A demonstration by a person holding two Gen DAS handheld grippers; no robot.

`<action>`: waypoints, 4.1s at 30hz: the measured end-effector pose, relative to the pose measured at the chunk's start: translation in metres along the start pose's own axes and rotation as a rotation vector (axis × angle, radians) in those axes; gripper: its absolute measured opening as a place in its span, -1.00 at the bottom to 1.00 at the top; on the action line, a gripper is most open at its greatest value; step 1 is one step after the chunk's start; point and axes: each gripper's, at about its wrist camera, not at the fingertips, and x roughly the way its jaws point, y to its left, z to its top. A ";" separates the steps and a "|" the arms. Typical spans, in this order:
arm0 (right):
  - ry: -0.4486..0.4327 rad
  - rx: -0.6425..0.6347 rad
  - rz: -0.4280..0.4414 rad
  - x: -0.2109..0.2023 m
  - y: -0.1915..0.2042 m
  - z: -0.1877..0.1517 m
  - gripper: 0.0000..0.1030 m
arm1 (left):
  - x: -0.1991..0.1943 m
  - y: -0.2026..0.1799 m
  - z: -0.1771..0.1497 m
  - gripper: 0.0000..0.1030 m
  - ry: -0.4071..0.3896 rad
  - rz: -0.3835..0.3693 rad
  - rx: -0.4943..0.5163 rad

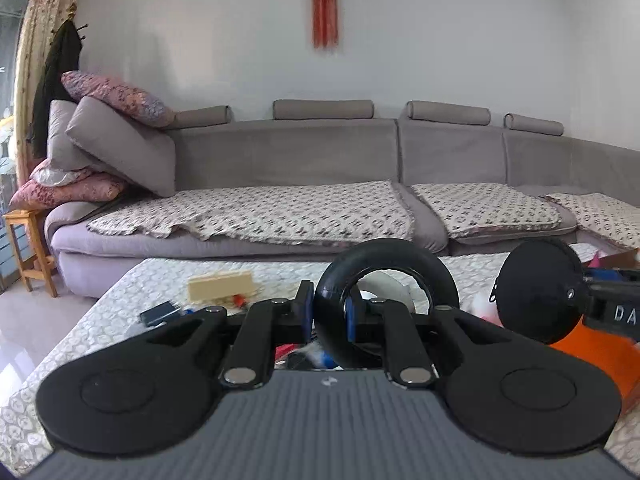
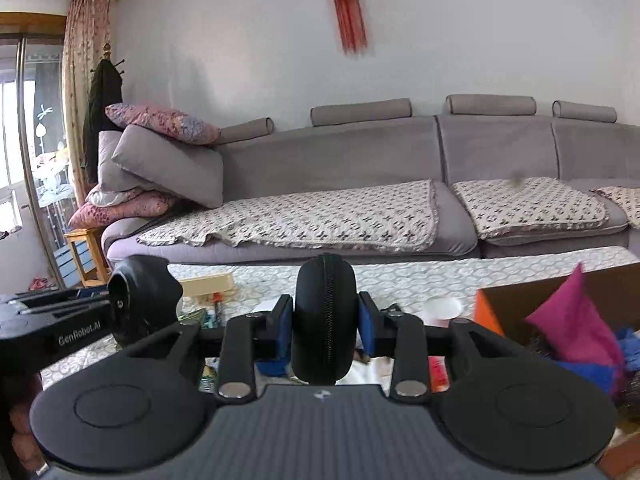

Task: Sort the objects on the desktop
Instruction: 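Carry the black ring and black pad over the cardboard box with both grippers, then open both grippers to drop the black items into the box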

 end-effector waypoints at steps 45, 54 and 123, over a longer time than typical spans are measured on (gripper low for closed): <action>0.043 0.027 -0.273 -0.051 -0.193 0.019 -0.38 | 0.042 -0.156 0.017 -0.67 0.096 -0.150 0.130; 0.082 0.096 -0.278 -0.044 -0.215 0.014 -0.38 | 0.044 -0.171 0.008 -0.67 0.153 -0.136 0.144; 0.138 0.236 -0.339 -0.068 -0.144 0.024 1.00 | -0.011 -0.087 0.038 1.00 0.123 -0.096 0.026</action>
